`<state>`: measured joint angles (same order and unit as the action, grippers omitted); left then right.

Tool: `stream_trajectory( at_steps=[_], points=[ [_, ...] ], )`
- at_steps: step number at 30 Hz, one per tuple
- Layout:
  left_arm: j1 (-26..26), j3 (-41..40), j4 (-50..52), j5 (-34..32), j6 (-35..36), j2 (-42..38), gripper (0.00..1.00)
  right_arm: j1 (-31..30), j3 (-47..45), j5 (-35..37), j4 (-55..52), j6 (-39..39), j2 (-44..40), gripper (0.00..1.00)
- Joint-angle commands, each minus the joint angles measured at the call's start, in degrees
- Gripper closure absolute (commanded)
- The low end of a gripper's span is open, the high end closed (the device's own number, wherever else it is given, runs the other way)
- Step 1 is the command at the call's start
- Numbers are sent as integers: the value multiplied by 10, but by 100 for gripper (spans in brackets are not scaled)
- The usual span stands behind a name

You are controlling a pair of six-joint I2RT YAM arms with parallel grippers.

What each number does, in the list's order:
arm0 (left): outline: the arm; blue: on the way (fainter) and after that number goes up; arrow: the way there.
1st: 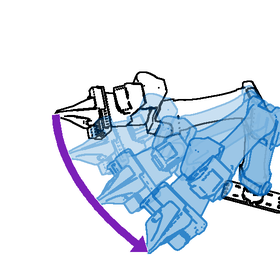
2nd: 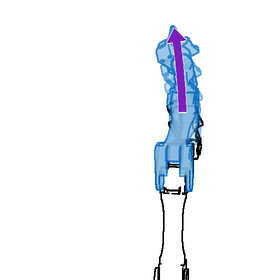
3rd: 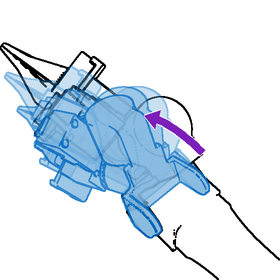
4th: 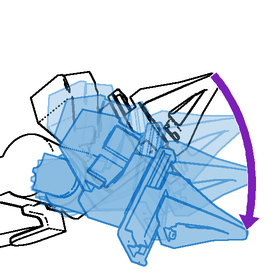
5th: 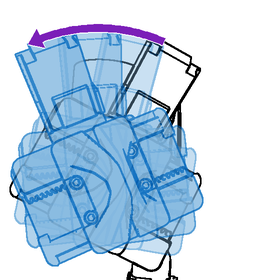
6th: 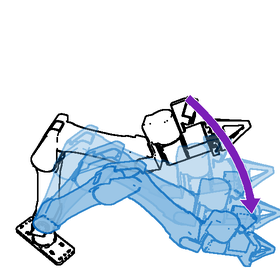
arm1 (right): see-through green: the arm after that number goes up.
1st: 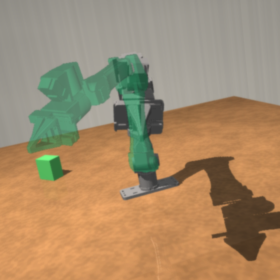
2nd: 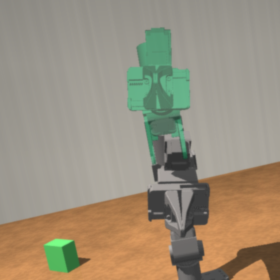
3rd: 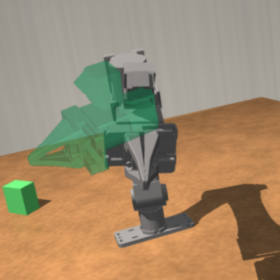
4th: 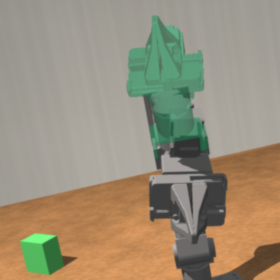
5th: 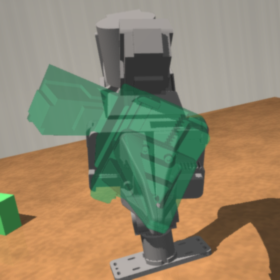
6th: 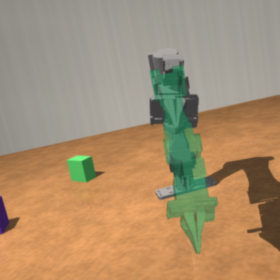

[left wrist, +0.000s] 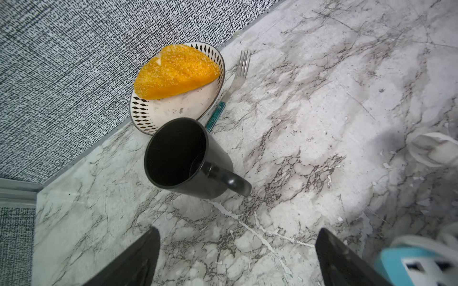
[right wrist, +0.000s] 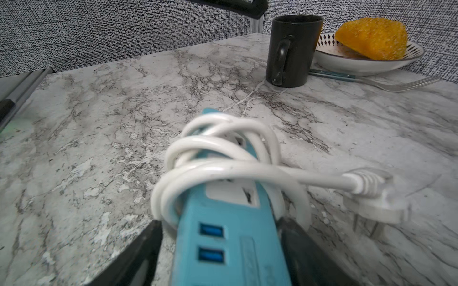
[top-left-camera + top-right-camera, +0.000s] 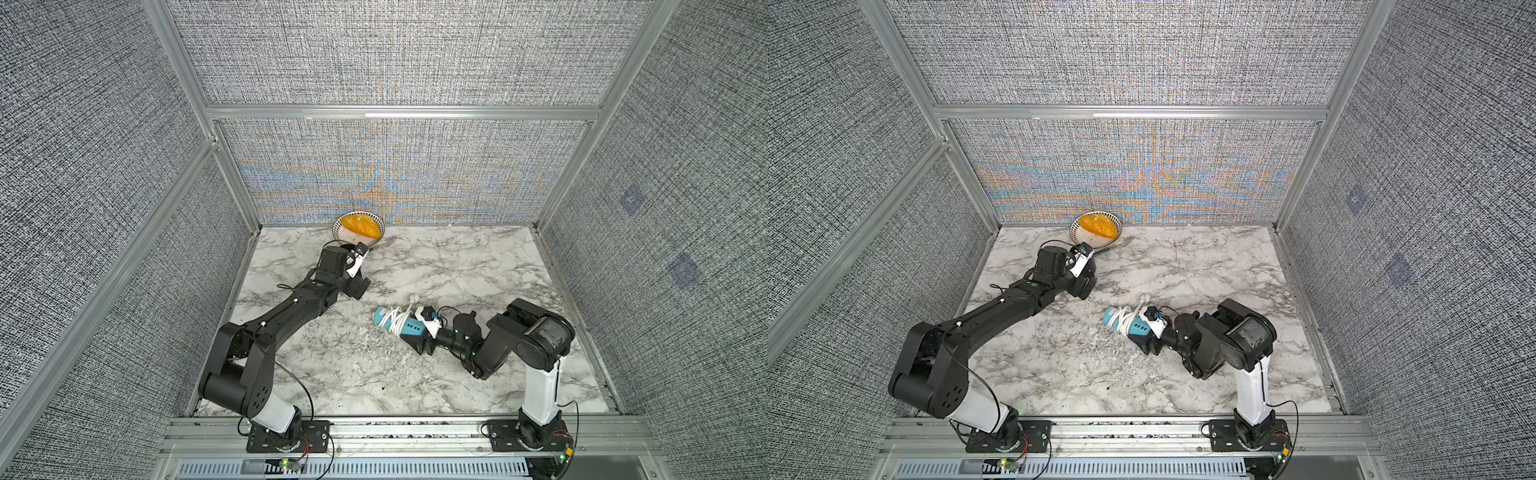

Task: Wrap the cord around the power strip
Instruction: Place the power strip at the center of the board, then reset both arms

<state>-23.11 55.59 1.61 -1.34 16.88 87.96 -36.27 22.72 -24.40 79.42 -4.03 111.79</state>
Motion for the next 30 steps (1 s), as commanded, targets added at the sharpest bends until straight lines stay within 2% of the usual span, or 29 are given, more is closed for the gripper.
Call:
stream_trajectory(
  at_steps=[1,4,8,14,19,22,24,28,30],
  points=[
    [1,-11,-15,-15,-12,-17,0,-4,-8,27,-32,-4,-16,2],
    [2,-23,-15,-21,-14,-32,0,-8,-15,51,-92,1,-44,2],
    [1,-47,-24,-39,-20,-59,0,-13,-64,81,-97,6,-94,2],
    [2,-106,-62,-74,-41,-101,0,-18,-76,104,-176,-35,-165,2],
    [2,-140,-88,-94,-58,-119,0,-19,-50,112,-231,-50,-174,2],
    [2,-148,-91,-104,-63,-122,0,-18,-72,137,-191,-42,-178,2],
    [2,-159,-100,-121,-72,-131,1,-19,-73,154,-203,-41,-189,2],
    [3,-193,-141,-155,-95,-154,0,-19,-104,176,-214,-41,-260,2],
    [5,-202,-151,-175,-105,-160,0,-19,-106,203,-259,-37,-308,2]
  ],
)
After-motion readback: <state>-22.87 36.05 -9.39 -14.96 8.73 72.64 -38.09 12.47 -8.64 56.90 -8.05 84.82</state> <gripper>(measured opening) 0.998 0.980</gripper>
